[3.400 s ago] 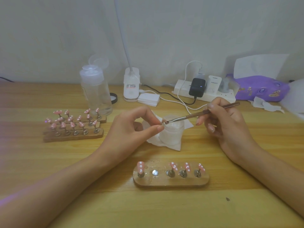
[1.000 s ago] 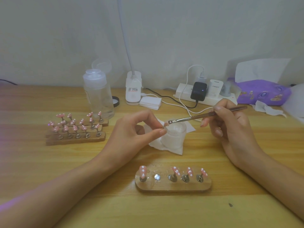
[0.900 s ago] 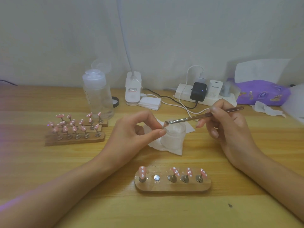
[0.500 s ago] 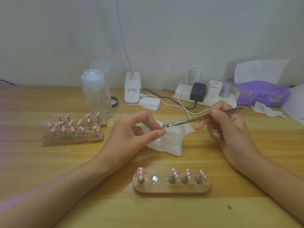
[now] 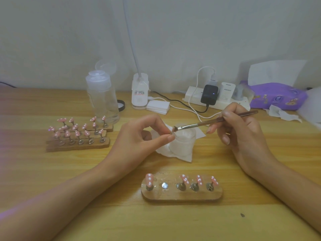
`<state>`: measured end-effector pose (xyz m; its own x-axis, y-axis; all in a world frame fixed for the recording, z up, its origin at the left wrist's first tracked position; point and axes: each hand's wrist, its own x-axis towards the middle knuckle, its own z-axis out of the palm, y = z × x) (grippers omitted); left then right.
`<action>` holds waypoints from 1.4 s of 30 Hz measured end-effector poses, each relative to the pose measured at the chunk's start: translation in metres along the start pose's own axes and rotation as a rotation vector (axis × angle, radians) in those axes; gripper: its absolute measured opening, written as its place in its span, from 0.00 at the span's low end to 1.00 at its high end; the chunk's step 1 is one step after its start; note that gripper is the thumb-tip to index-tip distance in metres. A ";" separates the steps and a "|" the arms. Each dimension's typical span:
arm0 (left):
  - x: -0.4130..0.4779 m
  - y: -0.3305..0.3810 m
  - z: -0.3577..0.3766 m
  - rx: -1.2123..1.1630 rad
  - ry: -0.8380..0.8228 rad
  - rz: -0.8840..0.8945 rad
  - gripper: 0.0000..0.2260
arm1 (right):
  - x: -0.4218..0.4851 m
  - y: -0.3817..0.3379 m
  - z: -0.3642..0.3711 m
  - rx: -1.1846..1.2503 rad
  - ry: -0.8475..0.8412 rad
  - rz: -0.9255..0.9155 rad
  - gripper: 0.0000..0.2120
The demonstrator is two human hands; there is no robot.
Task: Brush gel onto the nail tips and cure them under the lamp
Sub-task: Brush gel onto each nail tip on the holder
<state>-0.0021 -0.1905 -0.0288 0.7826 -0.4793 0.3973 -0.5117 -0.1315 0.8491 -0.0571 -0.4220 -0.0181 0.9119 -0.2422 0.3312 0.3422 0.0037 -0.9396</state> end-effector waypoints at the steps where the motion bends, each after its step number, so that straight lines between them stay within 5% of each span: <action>1: 0.000 0.000 0.000 0.003 0.001 0.001 0.06 | 0.000 0.001 0.000 -0.016 0.004 0.008 0.10; 12: 0.000 0.000 0.001 0.073 -0.004 0.072 0.05 | 0.001 0.000 -0.001 0.011 0.050 0.059 0.19; 42: 0.002 0.000 0.000 0.096 0.032 0.024 0.05 | 0.001 -0.001 0.001 0.045 -0.007 0.063 0.14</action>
<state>-0.0008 -0.1912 -0.0278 0.7799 -0.4553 0.4295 -0.5607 -0.2033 0.8027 -0.0562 -0.4215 -0.0167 0.9337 -0.2333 0.2718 0.2933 0.0623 -0.9540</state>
